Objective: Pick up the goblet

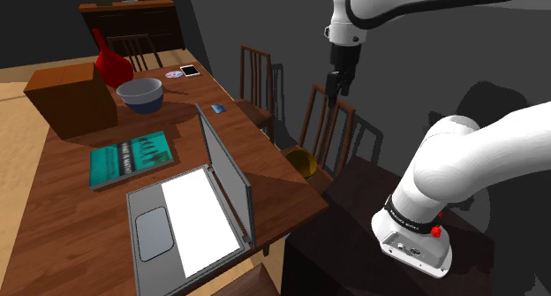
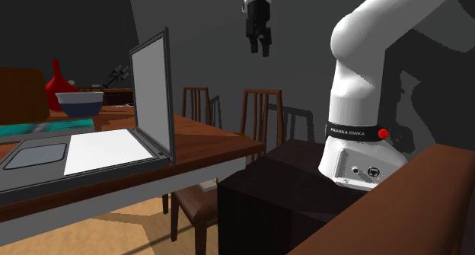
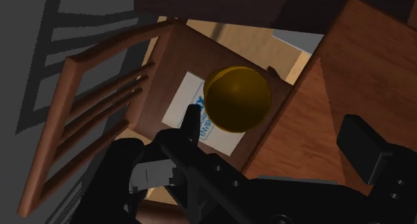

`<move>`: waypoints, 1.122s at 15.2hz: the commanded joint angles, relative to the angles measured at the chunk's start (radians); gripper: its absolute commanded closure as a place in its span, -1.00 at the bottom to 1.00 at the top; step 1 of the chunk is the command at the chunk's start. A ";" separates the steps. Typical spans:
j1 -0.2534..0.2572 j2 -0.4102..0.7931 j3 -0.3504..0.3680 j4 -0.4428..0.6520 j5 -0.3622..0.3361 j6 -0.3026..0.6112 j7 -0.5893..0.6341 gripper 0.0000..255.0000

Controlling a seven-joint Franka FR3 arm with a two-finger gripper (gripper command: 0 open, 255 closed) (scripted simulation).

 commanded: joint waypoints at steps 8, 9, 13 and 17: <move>-0.001 0.192 -0.104 -0.159 -0.015 0.386 -0.091 -1.00; 0.001 0.225 -0.117 -0.169 -0.012 0.432 -0.104 -1.00; 0.024 0.380 -0.169 -0.189 0.018 0.618 -0.165 -1.00; 0.071 0.564 -0.224 -0.180 0.107 0.796 -0.264 -1.00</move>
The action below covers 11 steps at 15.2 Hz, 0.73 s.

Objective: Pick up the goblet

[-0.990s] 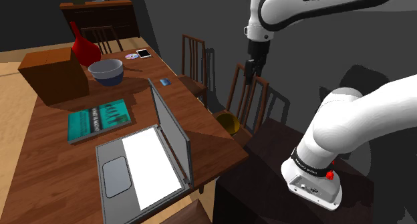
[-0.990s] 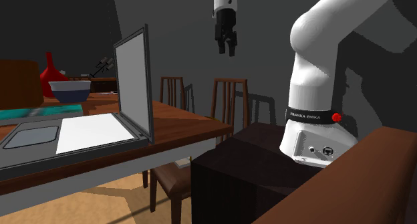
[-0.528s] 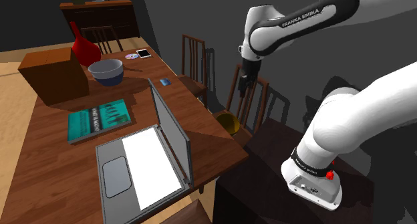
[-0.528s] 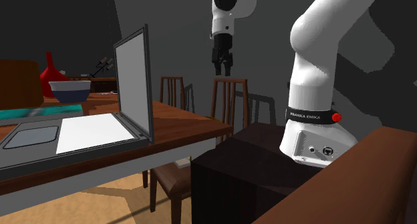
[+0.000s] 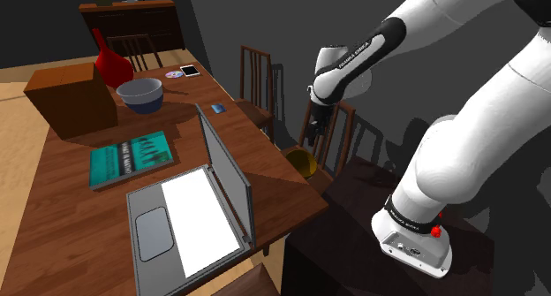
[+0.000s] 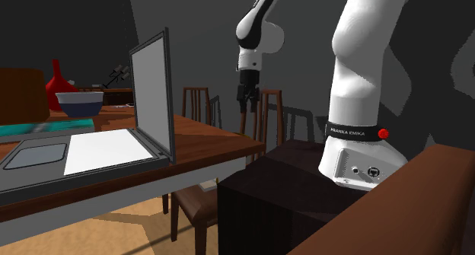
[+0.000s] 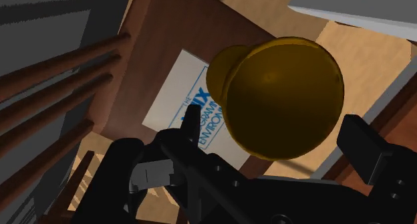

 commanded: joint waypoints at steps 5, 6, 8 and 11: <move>0.076 0.306 -0.039 0.072 0.311 0.216 -0.271 -1.00; 0.073 0.356 -0.024 0.091 0.384 0.239 -0.331 -1.00; 0.059 0.392 0.000 0.098 0.433 0.263 -0.369 -1.00; 0.039 0.446 0.035 0.110 0.509 0.296 -0.429 -1.00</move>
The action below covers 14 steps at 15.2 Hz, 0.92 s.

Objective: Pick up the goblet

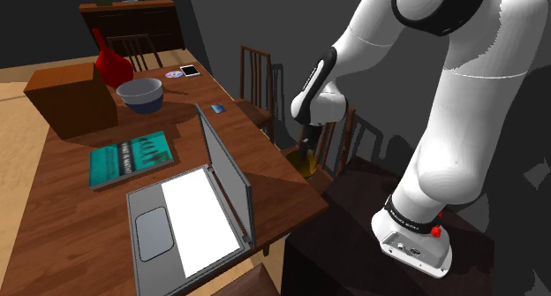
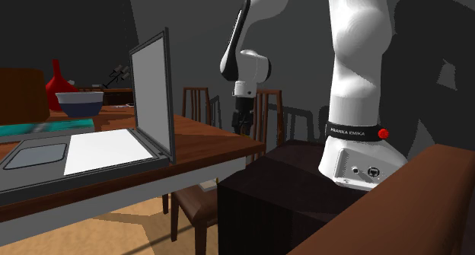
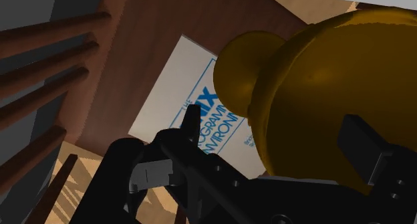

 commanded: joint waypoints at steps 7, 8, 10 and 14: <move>-0.029 0.064 0.046 0.018 0.088 0.038 -0.071 1.00; -0.030 0.064 0.046 0.018 0.088 0.038 -0.071 1.00; -0.030 0.064 0.046 0.018 0.088 0.038 -0.071 1.00; -0.030 0.064 0.046 0.018 0.088 0.038 -0.071 1.00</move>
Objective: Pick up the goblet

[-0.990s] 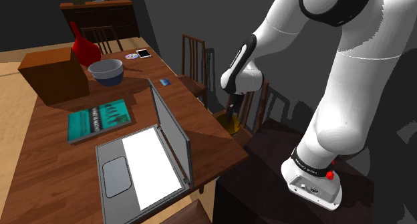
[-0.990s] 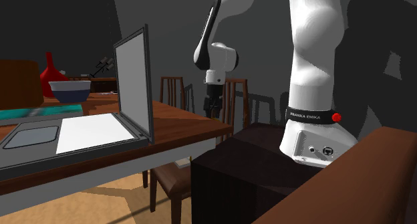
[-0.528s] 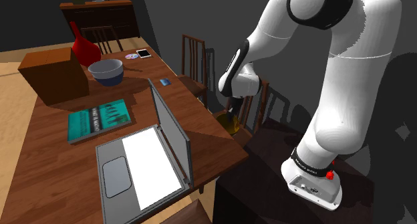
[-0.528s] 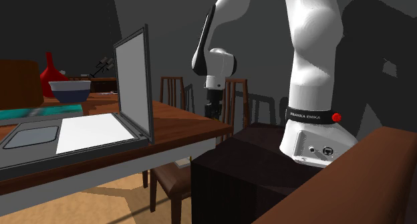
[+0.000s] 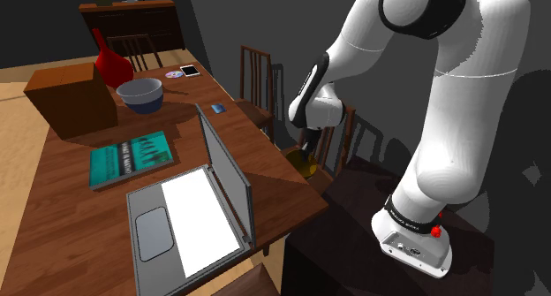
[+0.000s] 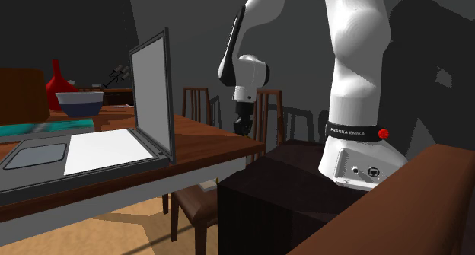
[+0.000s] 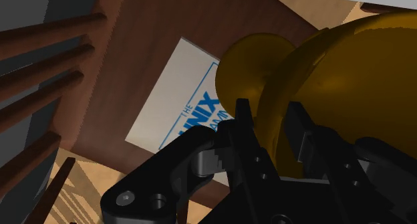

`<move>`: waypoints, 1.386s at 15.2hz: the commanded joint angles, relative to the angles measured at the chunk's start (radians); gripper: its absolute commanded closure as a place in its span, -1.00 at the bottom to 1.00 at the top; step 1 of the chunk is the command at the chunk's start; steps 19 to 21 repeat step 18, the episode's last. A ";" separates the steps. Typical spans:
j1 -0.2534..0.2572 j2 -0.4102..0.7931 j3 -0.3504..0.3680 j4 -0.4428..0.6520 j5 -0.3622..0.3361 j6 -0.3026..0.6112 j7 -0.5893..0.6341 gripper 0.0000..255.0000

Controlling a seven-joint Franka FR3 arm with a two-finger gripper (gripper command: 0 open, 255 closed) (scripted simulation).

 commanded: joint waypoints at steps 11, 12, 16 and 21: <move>0.060 -0.180 -0.110 -0.039 -0.247 -0.113 0.194 1.00; 0.061 -0.198 -0.116 -0.041 -0.271 -0.126 0.212 1.00; 0.058 -0.267 -0.129 -0.044 -0.356 -0.181 0.278 1.00; 0.056 -0.270 -0.129 -0.044 -0.359 -0.184 0.280 1.00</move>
